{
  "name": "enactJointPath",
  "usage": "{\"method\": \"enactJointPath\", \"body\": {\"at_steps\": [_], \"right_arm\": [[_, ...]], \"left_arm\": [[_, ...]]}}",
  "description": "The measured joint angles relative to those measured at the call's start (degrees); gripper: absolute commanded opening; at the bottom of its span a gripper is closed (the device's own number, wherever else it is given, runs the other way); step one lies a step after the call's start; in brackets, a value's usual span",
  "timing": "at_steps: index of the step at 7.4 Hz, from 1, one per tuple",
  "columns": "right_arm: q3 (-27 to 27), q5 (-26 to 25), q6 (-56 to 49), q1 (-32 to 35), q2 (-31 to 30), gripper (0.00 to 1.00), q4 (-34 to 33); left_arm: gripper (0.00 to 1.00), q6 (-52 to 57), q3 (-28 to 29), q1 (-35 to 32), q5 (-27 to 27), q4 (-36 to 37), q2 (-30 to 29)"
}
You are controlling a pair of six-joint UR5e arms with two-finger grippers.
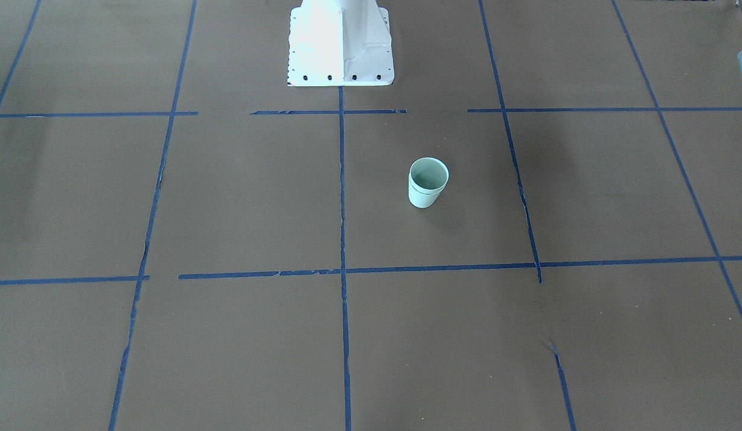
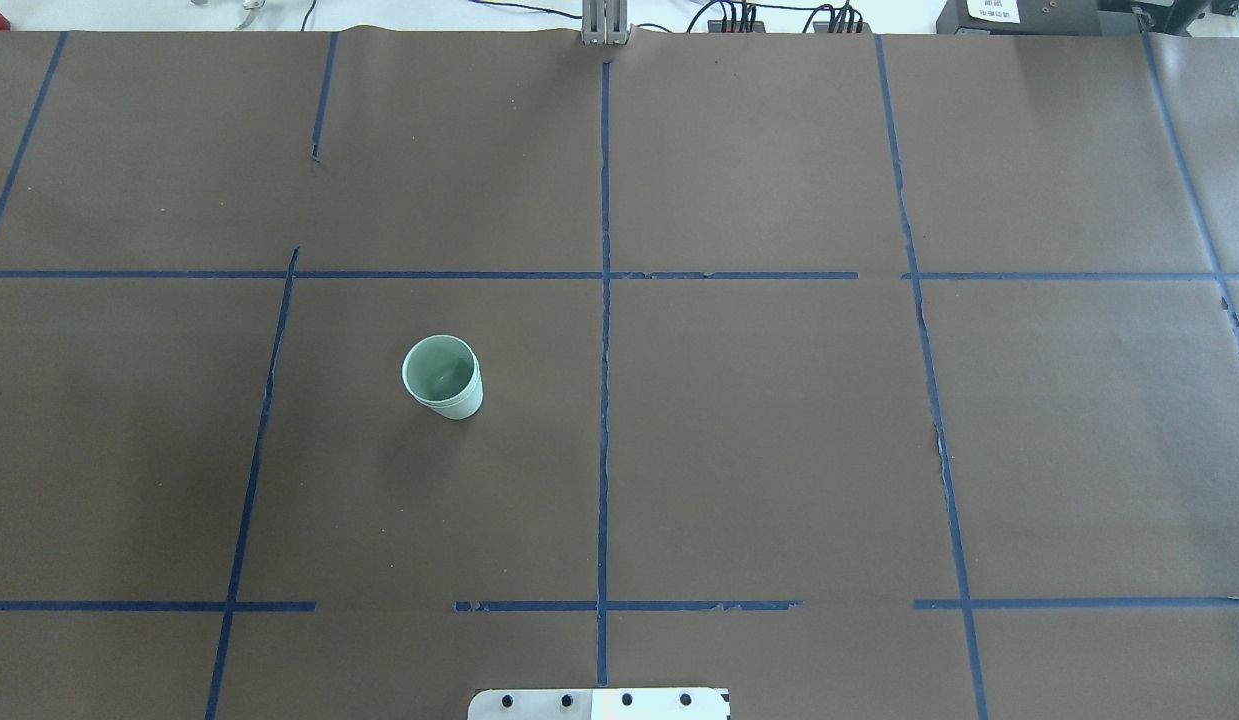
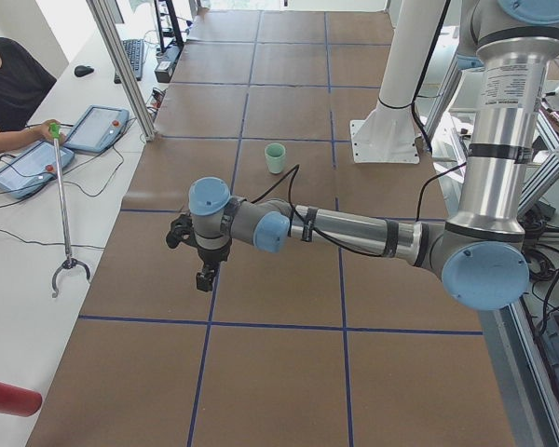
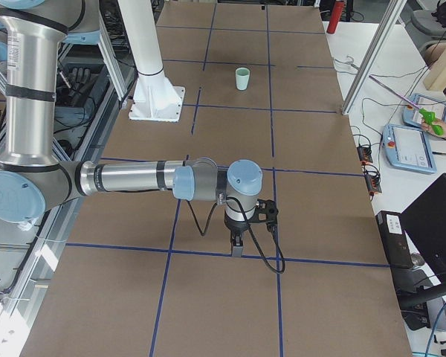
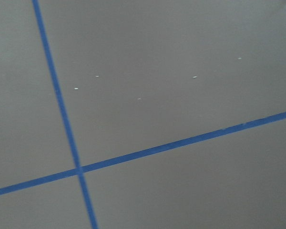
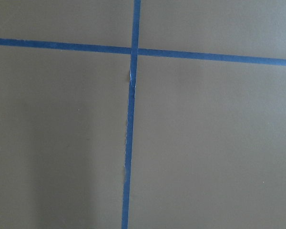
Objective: Stack cups
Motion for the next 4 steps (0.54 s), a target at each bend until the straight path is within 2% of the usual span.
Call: {"method": "enactJointPath", "body": {"at_steps": [4], "right_arm": [[0.01,0.0,0.0,0.0,0.0,1.0,-0.03]], "left_arm": [[1.0,1.65,2.34,-7.59,-0.06,8.84,0.38]]}}
